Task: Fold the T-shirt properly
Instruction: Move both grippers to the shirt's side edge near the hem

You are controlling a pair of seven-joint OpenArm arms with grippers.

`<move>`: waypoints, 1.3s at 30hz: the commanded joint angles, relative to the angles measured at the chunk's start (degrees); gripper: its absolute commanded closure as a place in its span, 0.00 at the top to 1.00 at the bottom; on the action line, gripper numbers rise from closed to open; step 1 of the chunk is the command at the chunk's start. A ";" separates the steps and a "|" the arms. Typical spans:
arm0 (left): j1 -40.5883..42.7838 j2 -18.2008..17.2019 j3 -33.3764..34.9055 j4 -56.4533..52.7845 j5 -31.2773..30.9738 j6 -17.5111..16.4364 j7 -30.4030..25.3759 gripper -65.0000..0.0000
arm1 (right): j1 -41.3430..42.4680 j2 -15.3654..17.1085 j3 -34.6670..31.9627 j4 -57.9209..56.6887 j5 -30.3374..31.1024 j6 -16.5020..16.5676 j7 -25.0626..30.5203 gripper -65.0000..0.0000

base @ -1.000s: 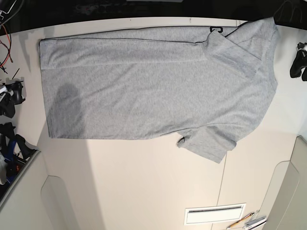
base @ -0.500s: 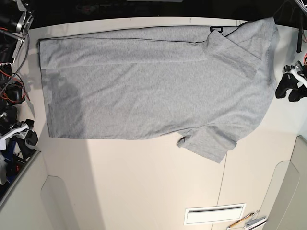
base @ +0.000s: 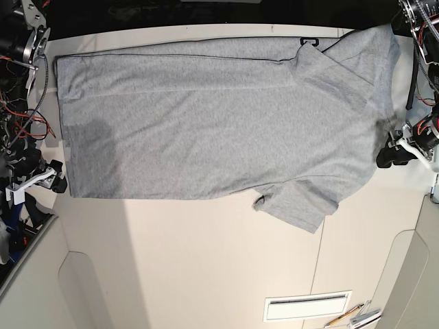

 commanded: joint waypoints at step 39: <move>-5.16 -0.94 4.57 -1.84 -0.70 -0.52 -2.03 0.66 | 1.53 -7.28 0.13 0.20 0.24 0.68 -1.53 0.59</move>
